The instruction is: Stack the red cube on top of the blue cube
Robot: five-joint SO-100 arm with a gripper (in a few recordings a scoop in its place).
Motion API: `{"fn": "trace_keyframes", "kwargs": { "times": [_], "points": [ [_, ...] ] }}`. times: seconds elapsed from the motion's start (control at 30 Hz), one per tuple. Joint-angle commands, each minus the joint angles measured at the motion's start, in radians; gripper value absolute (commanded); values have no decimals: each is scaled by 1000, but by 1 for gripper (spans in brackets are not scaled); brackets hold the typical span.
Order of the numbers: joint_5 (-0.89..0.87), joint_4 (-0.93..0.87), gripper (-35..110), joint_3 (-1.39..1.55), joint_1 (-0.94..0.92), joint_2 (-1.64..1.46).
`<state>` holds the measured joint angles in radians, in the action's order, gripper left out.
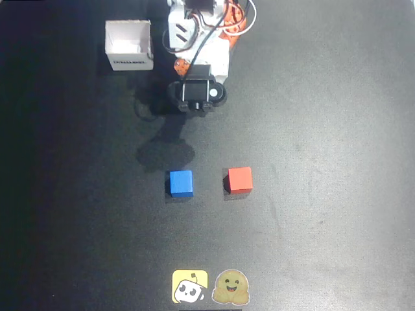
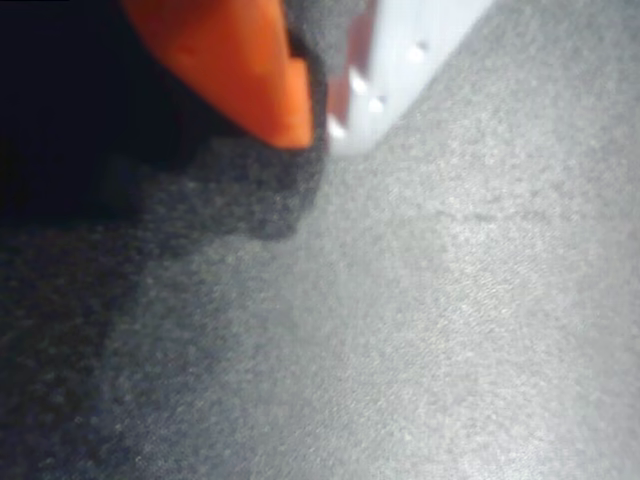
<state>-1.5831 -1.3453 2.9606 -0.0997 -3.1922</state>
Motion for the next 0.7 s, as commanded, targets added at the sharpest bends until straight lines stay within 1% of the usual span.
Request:
{"fn": "trace_keyframes", "kwargs": {
  "times": [0.0,0.67],
  "points": [
    [2,-3,0,-6,2,-3],
    [5,5,0,-6,3,-3]
  ]
}}
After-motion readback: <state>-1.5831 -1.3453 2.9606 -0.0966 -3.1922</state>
